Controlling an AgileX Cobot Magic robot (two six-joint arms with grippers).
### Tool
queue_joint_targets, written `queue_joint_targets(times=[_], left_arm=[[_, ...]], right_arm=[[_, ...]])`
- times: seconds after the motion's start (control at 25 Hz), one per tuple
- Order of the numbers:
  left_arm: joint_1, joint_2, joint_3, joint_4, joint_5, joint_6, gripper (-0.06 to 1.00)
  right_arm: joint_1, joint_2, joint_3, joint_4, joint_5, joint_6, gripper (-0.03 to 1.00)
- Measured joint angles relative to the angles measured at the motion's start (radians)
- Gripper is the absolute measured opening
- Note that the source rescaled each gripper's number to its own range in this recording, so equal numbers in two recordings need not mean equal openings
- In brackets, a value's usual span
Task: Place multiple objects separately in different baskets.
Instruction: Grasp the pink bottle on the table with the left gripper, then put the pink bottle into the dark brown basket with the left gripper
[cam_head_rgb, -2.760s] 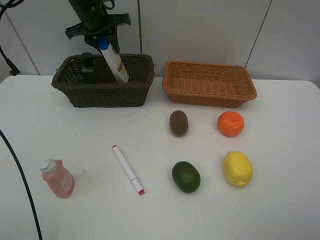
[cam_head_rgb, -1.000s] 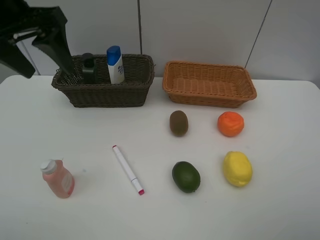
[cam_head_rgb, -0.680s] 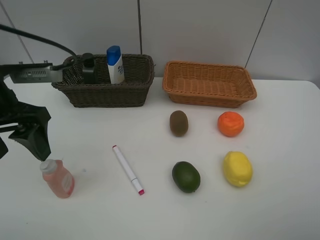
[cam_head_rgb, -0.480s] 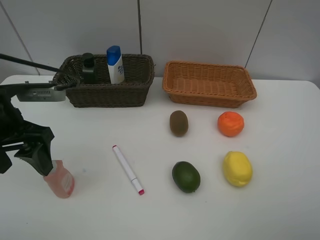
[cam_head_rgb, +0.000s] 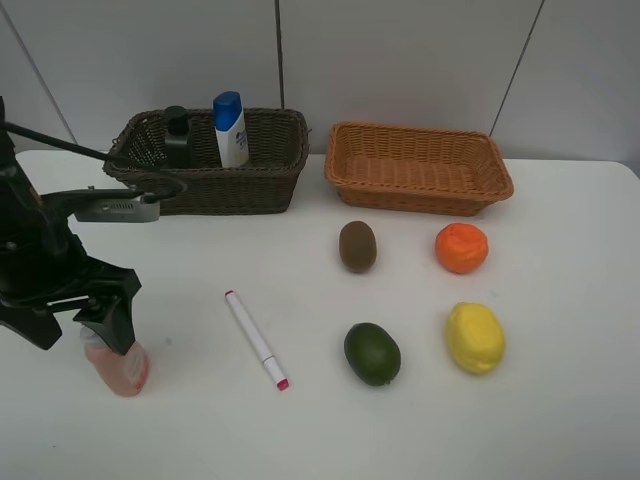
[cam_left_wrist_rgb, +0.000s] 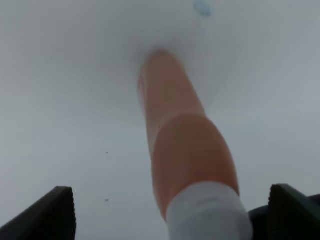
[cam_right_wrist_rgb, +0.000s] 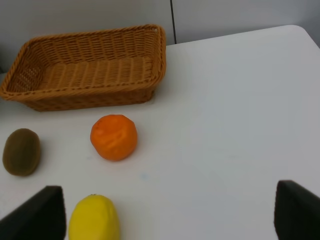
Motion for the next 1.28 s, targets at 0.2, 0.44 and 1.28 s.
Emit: queue_joint_targets(times=[0.2,0.44,1.28], left_arm=[[0.0,0.091,0.0,-0.004,-0.028,0.0,1.0],[0.0,0.15,0.0,-0.006,-0.046,0.006,1.0],[0.0,-0.003,-0.203,-0.019,0.112,-0.012,0.28]], right_arm=[[0.0,0.0,0.0,0.0,0.0,0.0,0.96],[0.0,0.0,0.0,0.0,0.0,0.0,0.96],[0.0,0.0,0.0,0.0,0.0,0.0,0.96]])
